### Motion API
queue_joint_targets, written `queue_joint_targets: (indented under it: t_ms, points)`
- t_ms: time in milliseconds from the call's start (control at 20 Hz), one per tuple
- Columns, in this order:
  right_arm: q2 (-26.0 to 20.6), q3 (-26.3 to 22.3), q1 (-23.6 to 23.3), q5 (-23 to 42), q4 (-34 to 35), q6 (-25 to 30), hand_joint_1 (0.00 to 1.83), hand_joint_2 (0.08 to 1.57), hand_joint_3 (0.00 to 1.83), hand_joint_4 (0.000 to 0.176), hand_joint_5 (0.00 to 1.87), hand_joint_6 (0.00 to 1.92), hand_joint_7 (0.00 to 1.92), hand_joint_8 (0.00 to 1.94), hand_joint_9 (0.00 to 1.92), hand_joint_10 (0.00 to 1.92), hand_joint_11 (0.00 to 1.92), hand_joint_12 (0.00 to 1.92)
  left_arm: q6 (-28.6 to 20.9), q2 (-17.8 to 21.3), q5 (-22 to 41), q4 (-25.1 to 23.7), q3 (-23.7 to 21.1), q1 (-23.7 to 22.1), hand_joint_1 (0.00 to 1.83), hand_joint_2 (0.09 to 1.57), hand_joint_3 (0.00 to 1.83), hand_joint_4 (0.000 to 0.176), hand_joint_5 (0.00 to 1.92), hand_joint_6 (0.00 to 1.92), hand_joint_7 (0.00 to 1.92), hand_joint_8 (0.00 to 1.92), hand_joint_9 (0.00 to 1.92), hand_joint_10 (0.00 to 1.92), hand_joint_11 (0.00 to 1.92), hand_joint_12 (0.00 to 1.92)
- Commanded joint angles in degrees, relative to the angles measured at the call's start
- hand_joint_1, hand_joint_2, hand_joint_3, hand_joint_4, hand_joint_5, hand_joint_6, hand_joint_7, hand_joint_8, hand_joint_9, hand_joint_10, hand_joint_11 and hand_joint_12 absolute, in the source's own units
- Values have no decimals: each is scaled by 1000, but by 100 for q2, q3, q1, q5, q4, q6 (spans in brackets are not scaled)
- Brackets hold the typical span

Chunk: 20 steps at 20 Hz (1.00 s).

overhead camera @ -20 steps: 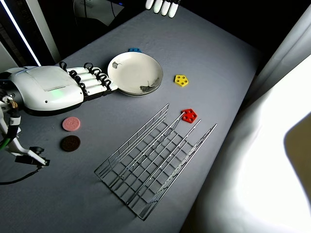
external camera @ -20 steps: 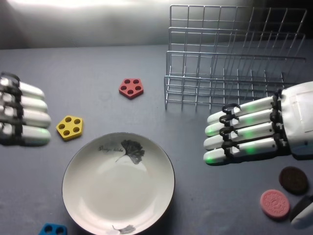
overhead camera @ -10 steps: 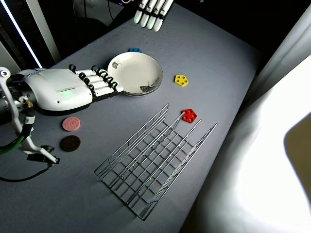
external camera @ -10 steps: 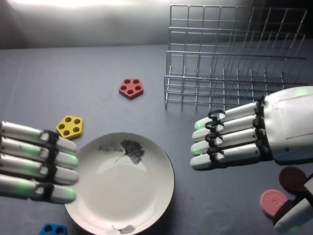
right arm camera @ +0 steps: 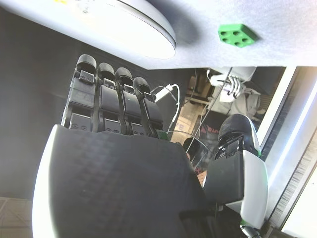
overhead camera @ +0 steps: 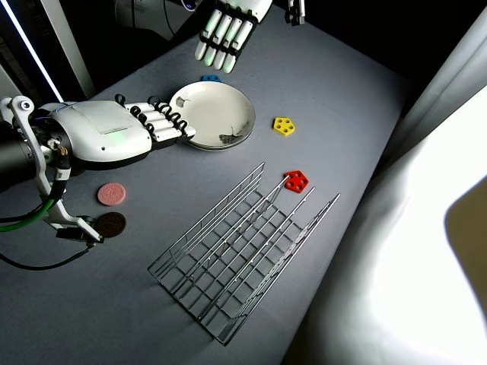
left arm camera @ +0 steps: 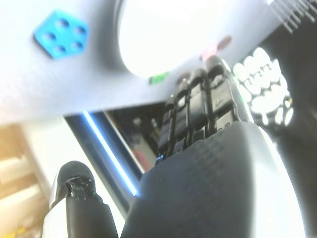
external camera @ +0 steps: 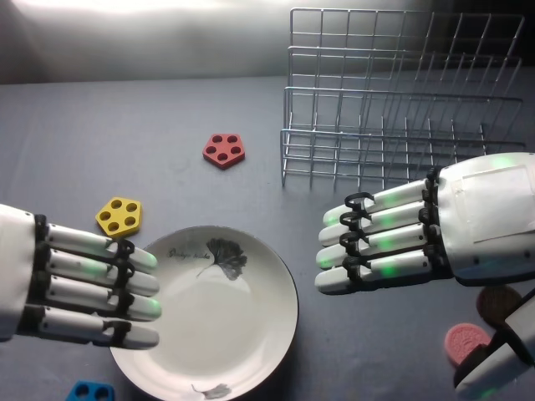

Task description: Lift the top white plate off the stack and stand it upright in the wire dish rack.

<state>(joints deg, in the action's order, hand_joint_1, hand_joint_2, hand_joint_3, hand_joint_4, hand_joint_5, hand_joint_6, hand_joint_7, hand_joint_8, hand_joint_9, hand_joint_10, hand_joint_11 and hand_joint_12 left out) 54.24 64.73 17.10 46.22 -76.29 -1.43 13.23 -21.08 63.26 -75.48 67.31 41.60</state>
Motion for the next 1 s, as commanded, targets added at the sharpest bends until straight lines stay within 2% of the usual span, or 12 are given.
queue_joint_targets:
  t_ms: [0,200,800,950]
  points:
    - [-55,-21,-21,336,390,-8,58,1019,1,0,26,8,22,7,14,5,51,19,3,-14,256,349,-28,-110,150,937,0,0,75,2,87,0,65,0,4,235]
    - [-89,-44,-61,307,433,-22,98,1014,1,0,26,3,28,1,25,3,62,20,5,-127,59,302,-24,-111,180,930,0,0,75,5,97,5,82,6,14,238]
    - [-135,-45,-112,253,528,-128,31,1020,2,0,5,1,6,2,8,3,39,9,98,-346,-286,74,43,31,206,931,0,0,73,2,93,5,75,5,0,210]
    - [-135,-37,-126,250,538,-128,118,1010,0,0,37,0,54,1,43,0,57,15,99,-396,-376,13,40,23,199,924,0,0,101,10,106,7,87,7,33,228]
